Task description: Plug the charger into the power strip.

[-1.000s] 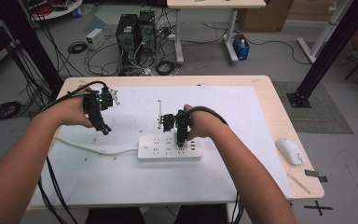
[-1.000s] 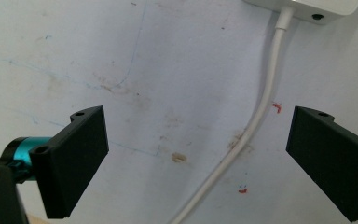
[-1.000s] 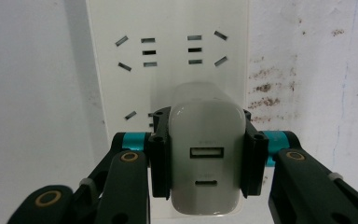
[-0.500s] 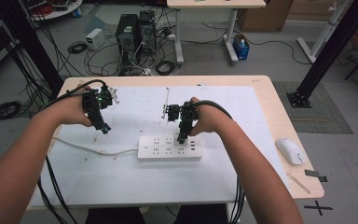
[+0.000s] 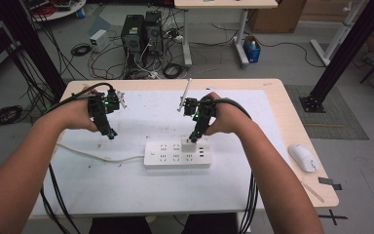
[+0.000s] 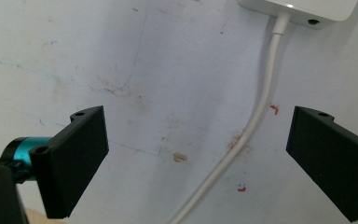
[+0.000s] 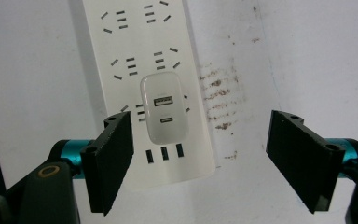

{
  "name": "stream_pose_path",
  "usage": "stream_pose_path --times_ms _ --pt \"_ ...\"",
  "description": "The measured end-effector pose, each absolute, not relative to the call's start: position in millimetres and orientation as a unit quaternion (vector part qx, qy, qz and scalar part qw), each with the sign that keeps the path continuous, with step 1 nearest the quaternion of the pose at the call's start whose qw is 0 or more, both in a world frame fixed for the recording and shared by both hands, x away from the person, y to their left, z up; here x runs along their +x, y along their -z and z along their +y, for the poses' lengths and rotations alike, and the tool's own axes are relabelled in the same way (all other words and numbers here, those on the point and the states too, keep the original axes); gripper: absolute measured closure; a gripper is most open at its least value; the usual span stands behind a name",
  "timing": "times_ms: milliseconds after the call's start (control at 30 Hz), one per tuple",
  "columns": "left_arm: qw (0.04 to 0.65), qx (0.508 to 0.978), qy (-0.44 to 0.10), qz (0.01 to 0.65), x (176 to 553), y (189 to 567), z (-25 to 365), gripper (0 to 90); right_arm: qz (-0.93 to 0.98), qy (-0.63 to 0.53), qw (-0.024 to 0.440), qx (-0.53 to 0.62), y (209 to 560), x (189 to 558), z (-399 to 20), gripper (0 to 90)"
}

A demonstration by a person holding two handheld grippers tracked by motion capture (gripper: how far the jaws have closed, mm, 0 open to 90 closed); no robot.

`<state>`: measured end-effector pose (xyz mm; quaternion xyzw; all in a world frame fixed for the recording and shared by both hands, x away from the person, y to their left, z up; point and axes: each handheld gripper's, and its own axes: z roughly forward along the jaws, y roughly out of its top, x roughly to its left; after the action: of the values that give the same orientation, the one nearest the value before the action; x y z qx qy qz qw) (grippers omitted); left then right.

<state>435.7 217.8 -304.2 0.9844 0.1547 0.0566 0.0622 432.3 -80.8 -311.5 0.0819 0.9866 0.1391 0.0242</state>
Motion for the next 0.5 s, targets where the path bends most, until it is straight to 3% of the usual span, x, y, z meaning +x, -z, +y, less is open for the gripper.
stream_pose_path --times_ms 233,367,500 --pt "0.062 0.984 -0.058 0.154 436.0 299.4 215.6 5.6 0.987 -0.127 0.027 0.097 305.6 435.0 -88.3 13.1" --pt "0.058 0.985 -0.054 0.15 436.8 297.1 213.4 5.6 0.986 -0.12 0.029 0.11 300.5 437.1 -94.4 12.9" --pt "0.057 0.986 -0.05 0.146 438.2 293.5 209.6 5.6 0.987 -0.104 0.039 0.115 299.1 440.0 -100.6 1.8"
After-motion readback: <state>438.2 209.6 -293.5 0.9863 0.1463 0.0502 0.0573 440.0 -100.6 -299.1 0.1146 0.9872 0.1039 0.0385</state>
